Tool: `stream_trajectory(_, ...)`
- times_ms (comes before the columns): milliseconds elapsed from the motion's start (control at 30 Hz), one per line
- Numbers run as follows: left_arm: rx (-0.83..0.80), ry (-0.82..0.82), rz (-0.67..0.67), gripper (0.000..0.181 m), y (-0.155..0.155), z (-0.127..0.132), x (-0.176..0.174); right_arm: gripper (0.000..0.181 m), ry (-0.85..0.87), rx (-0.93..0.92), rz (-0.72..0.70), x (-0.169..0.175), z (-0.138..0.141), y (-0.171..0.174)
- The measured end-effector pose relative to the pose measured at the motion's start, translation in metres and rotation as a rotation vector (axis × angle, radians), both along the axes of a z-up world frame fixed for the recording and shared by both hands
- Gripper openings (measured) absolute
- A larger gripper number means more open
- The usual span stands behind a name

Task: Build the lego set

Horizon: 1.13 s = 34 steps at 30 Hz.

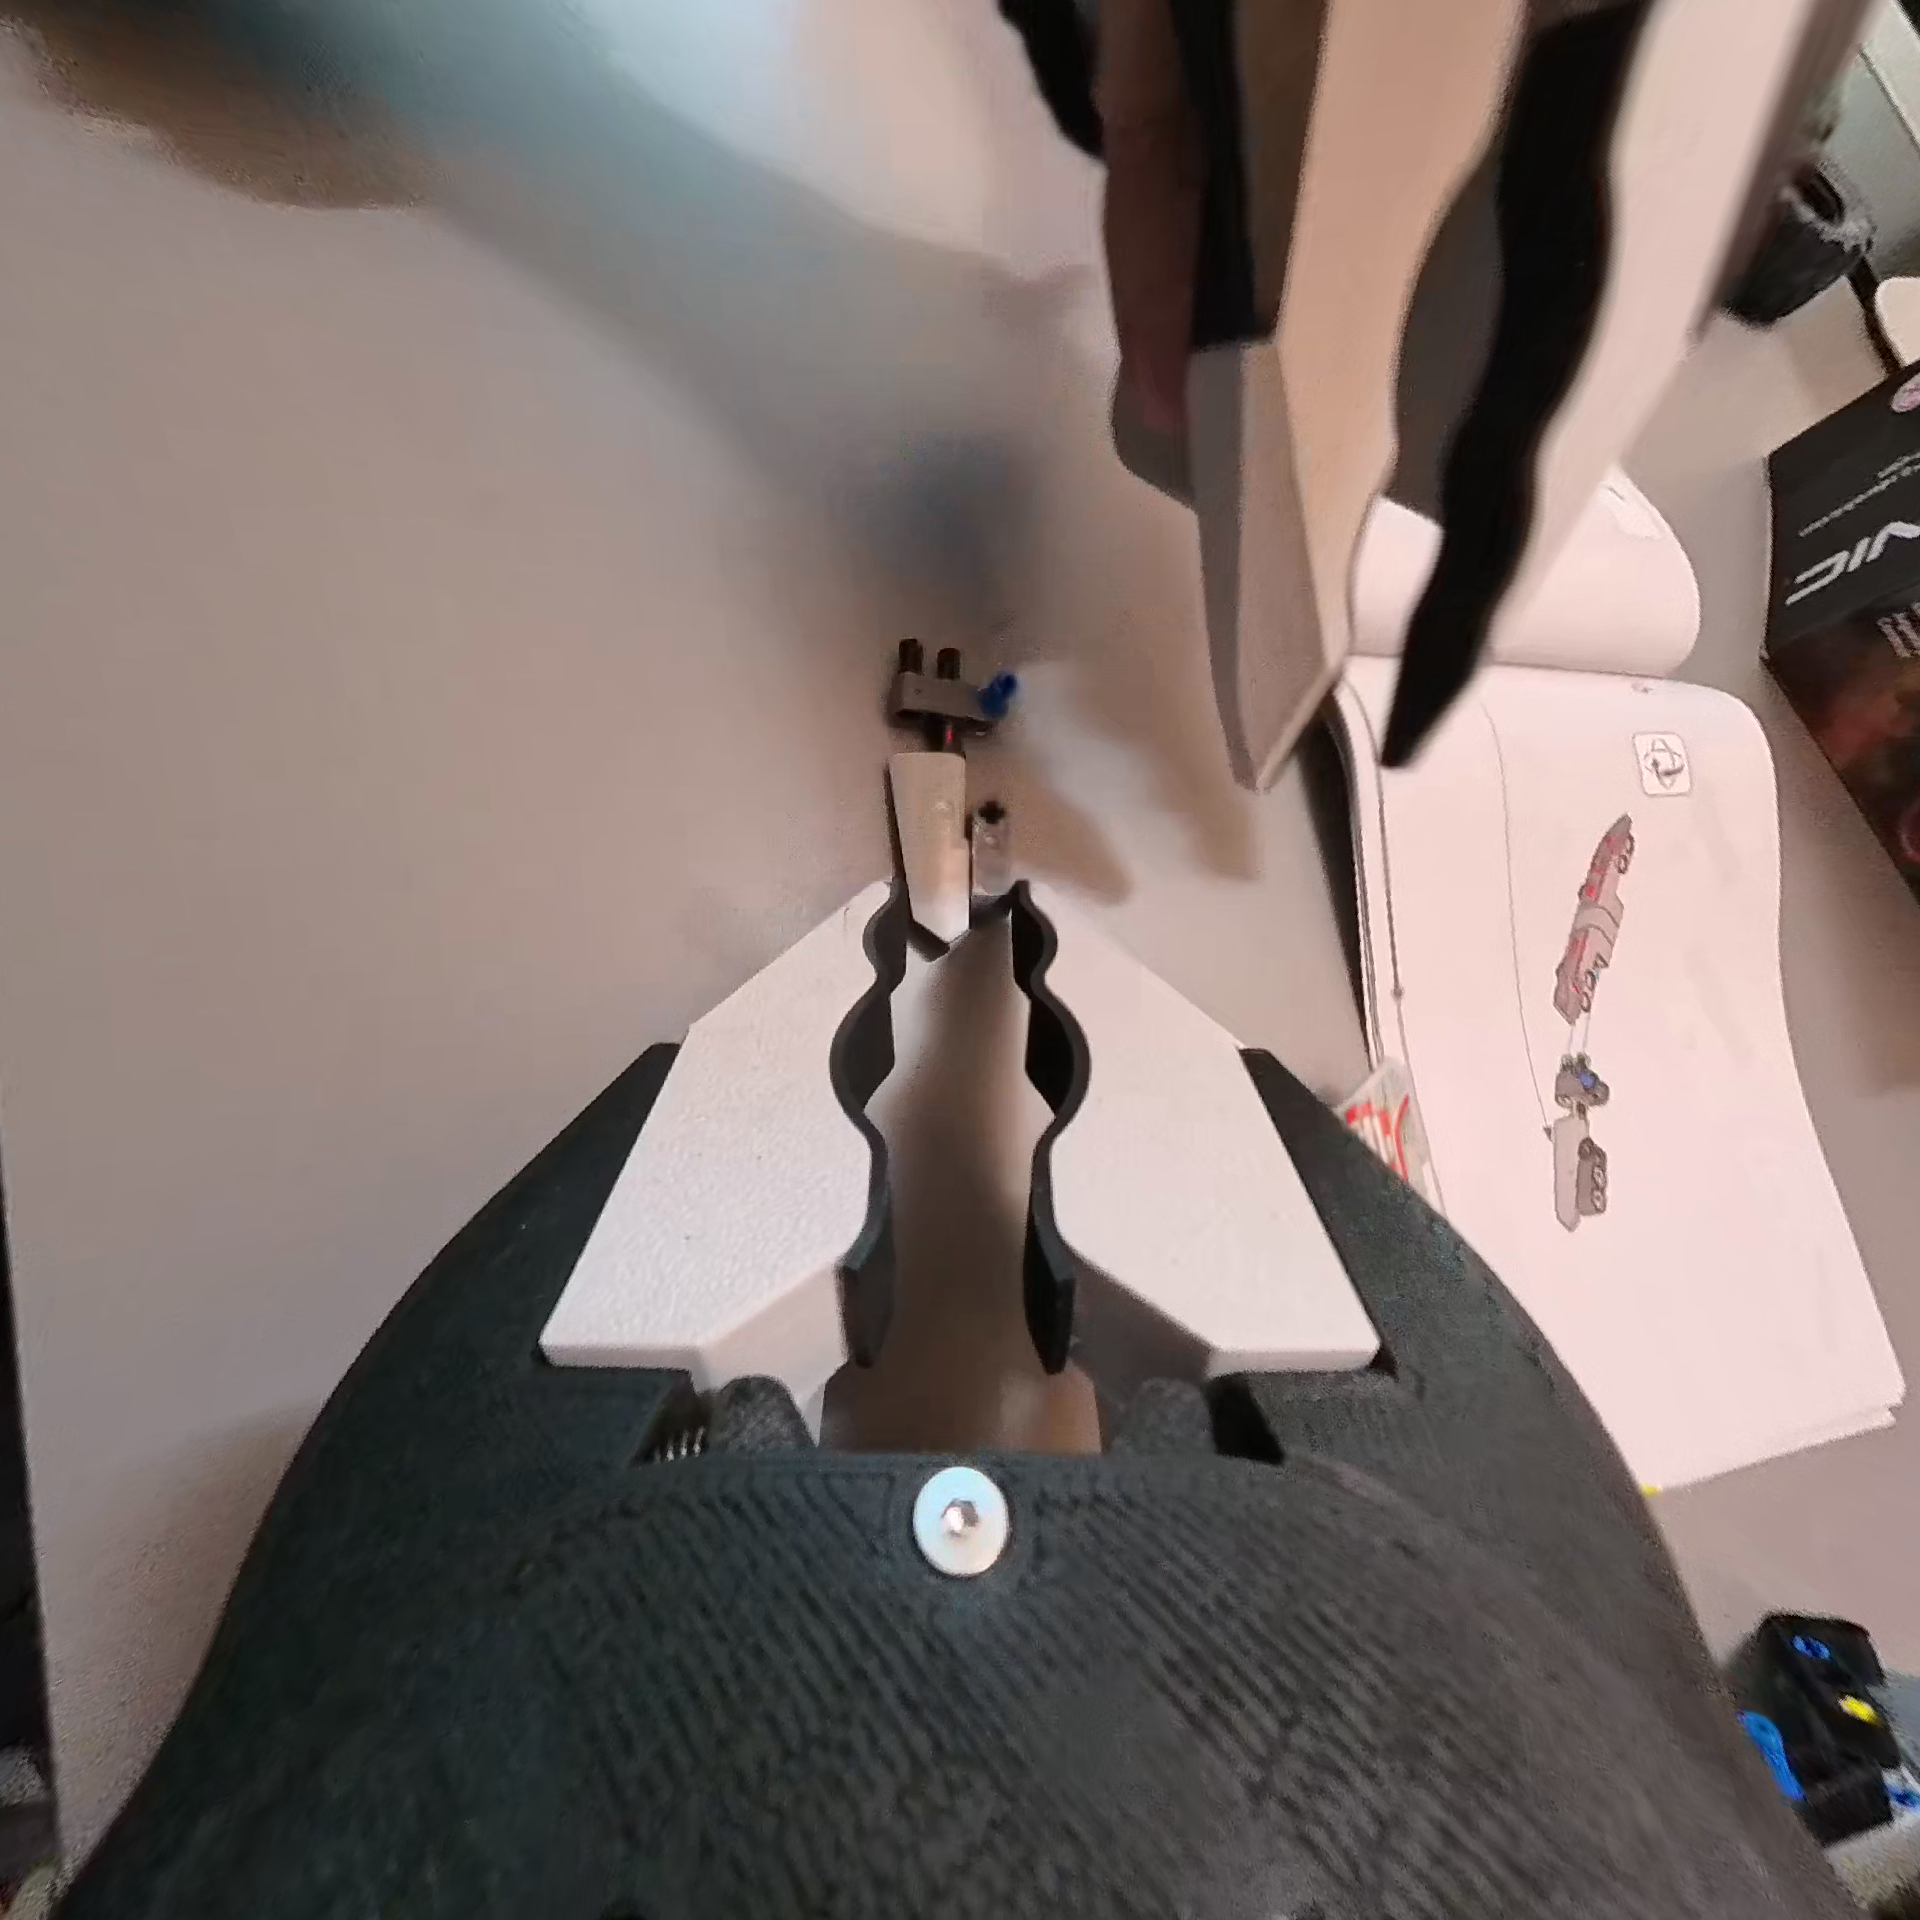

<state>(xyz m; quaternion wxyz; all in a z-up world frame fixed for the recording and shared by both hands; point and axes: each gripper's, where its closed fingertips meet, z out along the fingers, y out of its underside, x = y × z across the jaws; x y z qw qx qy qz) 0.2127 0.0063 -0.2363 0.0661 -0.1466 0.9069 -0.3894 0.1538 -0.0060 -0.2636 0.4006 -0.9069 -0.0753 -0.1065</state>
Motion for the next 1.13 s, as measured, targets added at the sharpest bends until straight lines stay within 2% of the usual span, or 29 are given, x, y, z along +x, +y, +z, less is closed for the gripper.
stream_trajectory(133,0.022,-0.051,-0.129,0.038,-0.04,-0.003,0.012,0.018,-0.036,-0.036,-0.02,-0.002,0.0,-0.013)
stream_trajectory(233,0.046,-0.048,-0.172,0.041,-0.056,-0.015,0.017,0.018,-0.062,-0.027,-0.032,-0.002,0.0,-0.015)
stream_trajectory(333,0.026,-0.037,-0.182,0.034,-0.068,-0.023,0.017,0.018,-0.066,-0.007,-0.044,-0.002,0.001,-0.016)
stream_trajectory(367,0.037,-0.038,-0.172,0.024,-0.068,-0.027,0.018,0.018,-0.061,-0.005,-0.048,-0.002,0.0,-0.016)
stream_trajectory(500,0.031,-0.037,-0.162,0.02,-0.056,-0.031,0.012,0.018,-0.035,0.005,-0.047,-0.002,0.0,-0.016)
stream_trajectory(667,0.032,-0.047,-0.101,0.019,-0.021,-0.025,0.007,0.018,-0.003,0.021,-0.026,-0.001,0.0,-0.014)
stream_trajectory(900,0.077,-0.041,-0.106,0.019,0.023,-0.023,-0.008,0.018,-0.007,0.02,0.004,0.004,0.0,-0.008)
stream_trajectory(1033,0.026,-0.023,-0.075,0.019,0.03,-0.021,-0.008,0.018,-0.016,0.044,0.03,0.004,0.0,0.003)
stream_trajectory(1133,0.003,-0.02,-0.058,0.02,0.031,-0.022,-0.007,0.018,-0.088,0.038,0.056,0.007,0.001,0.014)
